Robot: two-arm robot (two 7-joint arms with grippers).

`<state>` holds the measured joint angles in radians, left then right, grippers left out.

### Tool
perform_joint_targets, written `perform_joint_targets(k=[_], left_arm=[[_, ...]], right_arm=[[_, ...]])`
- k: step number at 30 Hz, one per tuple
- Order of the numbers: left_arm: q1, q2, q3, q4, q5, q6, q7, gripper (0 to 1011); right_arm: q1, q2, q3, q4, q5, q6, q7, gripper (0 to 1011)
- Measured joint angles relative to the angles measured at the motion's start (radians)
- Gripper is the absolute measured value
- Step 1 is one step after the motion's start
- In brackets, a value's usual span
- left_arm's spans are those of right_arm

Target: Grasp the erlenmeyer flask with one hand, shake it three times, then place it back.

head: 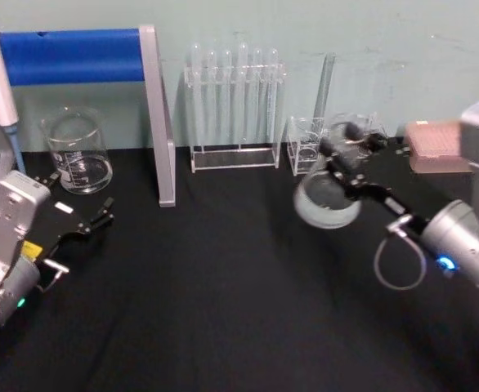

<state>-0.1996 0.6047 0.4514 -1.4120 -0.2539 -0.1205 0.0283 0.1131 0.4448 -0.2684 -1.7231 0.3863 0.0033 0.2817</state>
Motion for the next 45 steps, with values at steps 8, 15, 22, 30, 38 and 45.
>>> perform_joint_targets(k=[8, 15, 22, 30, 38, 45], left_arm=[[0.0, 0.0, 0.0, 0.0, 0.0, 0.0, 0.0, 1001], [0.0, 0.0, 0.0, 0.0, 0.0, 0.0, 0.0, 1001], [0.0, 0.0, 0.0, 0.0, 0.0, 0.0, 0.0, 1001], [0.0, 0.0, 0.0, 0.0, 0.0, 0.0, 0.0, 1001], [0.0, 0.0, 0.0, 0.0, 0.0, 0.0, 0.0, 1001], [0.0, 0.0, 0.0, 0.0, 0.0, 0.0, 0.0, 1000]], right_arm=[[-0.073, 0.003, 0.113, -0.04, -0.034, 0.024, -0.115, 450], [-0.1, -0.009, 0.157, -0.055, -0.052, 0.039, -0.144, 450], [-0.066, -0.029, 0.123, -0.035, -0.06, 0.045, -0.09, 450], [0.007, -0.056, 0.032, 0.012, -0.061, 0.045, 0.033, 450], [0.084, -0.072, -0.077, 0.064, -0.037, 0.032, 0.151, 449], [0.113, -0.072, -0.12, 0.084, -0.018, 0.023, 0.178, 449]])
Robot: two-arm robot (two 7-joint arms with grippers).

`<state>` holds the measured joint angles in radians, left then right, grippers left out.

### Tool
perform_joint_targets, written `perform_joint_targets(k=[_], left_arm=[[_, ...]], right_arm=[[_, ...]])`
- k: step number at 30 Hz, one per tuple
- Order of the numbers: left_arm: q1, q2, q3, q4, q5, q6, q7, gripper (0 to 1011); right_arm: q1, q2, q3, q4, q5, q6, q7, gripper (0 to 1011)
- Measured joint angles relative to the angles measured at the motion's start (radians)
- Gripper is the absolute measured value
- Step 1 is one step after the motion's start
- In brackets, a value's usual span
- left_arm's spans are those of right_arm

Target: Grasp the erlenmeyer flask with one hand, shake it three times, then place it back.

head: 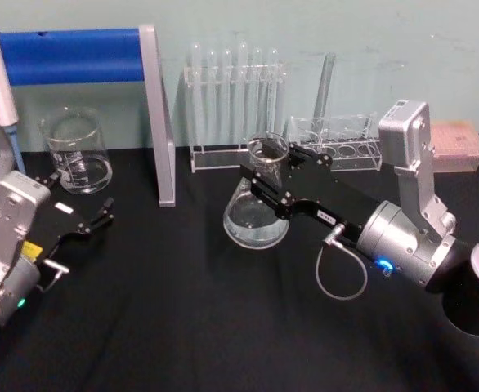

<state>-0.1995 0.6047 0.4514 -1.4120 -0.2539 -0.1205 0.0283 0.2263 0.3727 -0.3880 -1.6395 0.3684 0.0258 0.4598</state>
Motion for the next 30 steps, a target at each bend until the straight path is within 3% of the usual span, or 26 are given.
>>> perform_joint_targets(k=[5, 13, 17, 18, 20, 22, 24, 30], left_arm=[[0.0, 0.0, 0.0, 0.0, 0.0, 0.0, 0.0, 1001], [0.0, 0.0, 0.0, 0.0, 0.0, 0.0, 0.0, 1001], [0.0, 0.0, 0.0, 0.0, 0.0, 0.0, 0.0, 1001], [0.0, 0.0, 0.0, 0.0, 0.0, 0.0, 0.0, 1001], [0.0, 0.0, 0.0, 0.0, 0.0, 0.0, 0.0, 1001], [0.0, 0.0, 0.0, 0.0, 0.0, 0.0, 0.0, 1001], [0.0, 0.0, 0.0, 0.0, 0.0, 0.0, 0.0, 1001], [0.0, 0.0, 0.0, 0.0, 0.0, 0.0, 0.0, 1001]], right_arm=[[-0.001, 0.005, 0.0, 0.0, 0.006, -0.004, -0.019, 450], [-0.045, 0.021, 0.064, -0.029, -0.004, -0.005, -0.116, 450], [-0.102, 0.026, 0.143, -0.065, -0.026, 0.004, -0.206, 450], [-0.102, 0.026, 0.143, -0.065, -0.026, 0.004, -0.206, 450], [-0.135, 0.028, 0.188, -0.085, -0.034, 0.011, -0.246, 450], [-0.143, 0.028, 0.199, -0.09, -0.036, 0.013, -0.256, 450], [-0.179, 0.028, 0.244, -0.111, -0.044, 0.021, -0.295, 450], [-0.223, 0.02, 0.3, -0.137, -0.057, 0.031, -0.337, 450]])
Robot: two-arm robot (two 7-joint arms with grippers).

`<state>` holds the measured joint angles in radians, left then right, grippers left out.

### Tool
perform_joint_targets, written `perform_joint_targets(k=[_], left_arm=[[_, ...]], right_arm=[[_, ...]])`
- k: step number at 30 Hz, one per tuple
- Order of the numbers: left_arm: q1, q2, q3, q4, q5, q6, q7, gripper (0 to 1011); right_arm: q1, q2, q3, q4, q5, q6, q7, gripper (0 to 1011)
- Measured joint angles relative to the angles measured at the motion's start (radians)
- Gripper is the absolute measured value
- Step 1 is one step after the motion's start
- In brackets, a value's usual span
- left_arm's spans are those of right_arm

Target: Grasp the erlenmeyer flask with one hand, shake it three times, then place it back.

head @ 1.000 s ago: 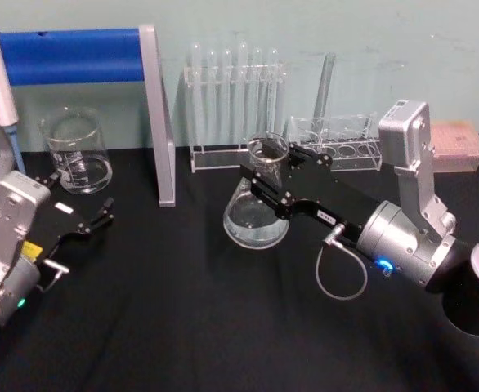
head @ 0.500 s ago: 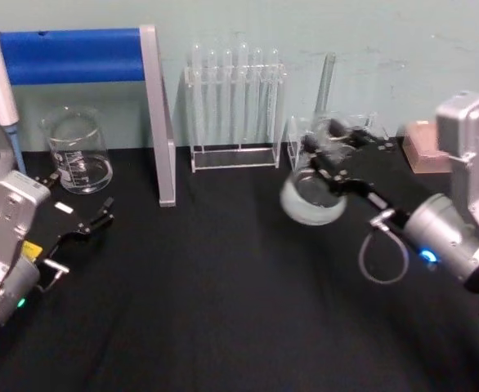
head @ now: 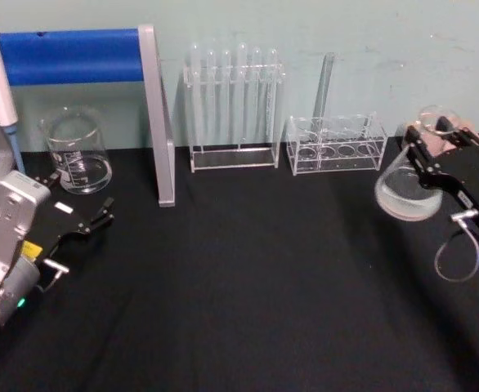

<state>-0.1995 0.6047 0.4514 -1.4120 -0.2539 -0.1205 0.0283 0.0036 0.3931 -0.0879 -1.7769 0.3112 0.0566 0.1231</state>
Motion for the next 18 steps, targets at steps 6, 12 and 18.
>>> perform_joint_targets(k=[6, 12, 18], left_arm=[[0.0, 0.0, 0.0, 0.0, 0.0, 0.0, 0.0, 1001], [0.0, 0.0, 0.0, 0.0, 0.0, 0.0, 0.0, 1001], [0.0, 0.0, 0.0, 0.0, 0.0, 0.0, 0.0, 1001]], right_arm=[[-0.012, -0.01, 0.021, -0.008, -0.008, 0.008, 0.001, 450], [0.017, -0.021, -0.005, 0.01, -0.01, 0.01, 0.059, 450], [0.066, -0.029, -0.072, 0.042, -0.007, 0.004, 0.155, 450]])
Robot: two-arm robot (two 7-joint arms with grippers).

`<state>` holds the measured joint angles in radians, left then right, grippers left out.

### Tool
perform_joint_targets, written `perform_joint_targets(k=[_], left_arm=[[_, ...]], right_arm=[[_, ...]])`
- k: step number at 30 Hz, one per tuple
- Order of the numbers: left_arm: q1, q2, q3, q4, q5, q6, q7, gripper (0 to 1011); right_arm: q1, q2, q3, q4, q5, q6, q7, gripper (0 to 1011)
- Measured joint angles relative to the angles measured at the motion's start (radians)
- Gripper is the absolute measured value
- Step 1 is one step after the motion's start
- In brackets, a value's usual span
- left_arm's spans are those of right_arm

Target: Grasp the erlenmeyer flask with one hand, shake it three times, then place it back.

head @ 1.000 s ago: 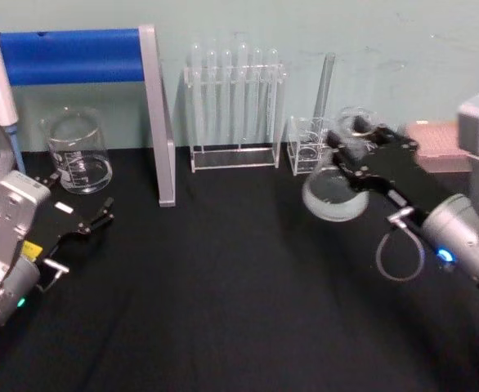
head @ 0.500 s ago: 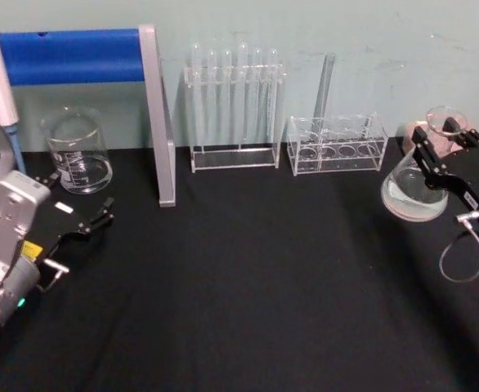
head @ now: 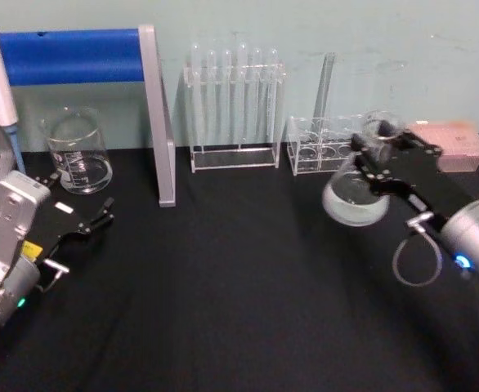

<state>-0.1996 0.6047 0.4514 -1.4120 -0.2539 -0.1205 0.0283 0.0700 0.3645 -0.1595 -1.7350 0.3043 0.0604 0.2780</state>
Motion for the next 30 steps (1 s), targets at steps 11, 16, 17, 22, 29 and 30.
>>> perform_joint_targets(k=[11, 16, 17, 22, 29, 30], left_arm=[[0.0, 0.0, 0.0, 0.0, 0.0, 0.0, 0.0, 1001], [0.0, 0.0, 0.0, 0.0, 0.0, 0.0, 0.0, 1001], [0.0, 0.0, 0.0, 0.0, 0.0, 0.0, 0.0, 1001], [0.0, 0.0, 0.0, 0.0, 0.0, 0.0, 0.0, 1001], [0.0, 0.0, 0.0, 0.0, 0.0, 0.0, 0.0, 1001], [0.0, 0.0, 0.0, 0.0, 0.0, 0.0, 0.0, 1001]], right_arm=[[0.078, 0.014, -0.141, 0.039, 0.043, -0.024, 0.16, 450], [0.086, 0.02, -0.162, 0.046, 0.065, -0.034, 0.179, 450], [0.086, 0.021, -0.162, 0.046, 0.069, -0.035, 0.179, 450], [0.078, 0.03, -0.155, 0.044, 0.084, -0.042, 0.158, 450], [0.039, 0.045, -0.091, 0.026, 0.09, -0.049, 0.064, 450], [0.034, 0.046, -0.084, 0.024, 0.089, -0.05, 0.053, 450]])
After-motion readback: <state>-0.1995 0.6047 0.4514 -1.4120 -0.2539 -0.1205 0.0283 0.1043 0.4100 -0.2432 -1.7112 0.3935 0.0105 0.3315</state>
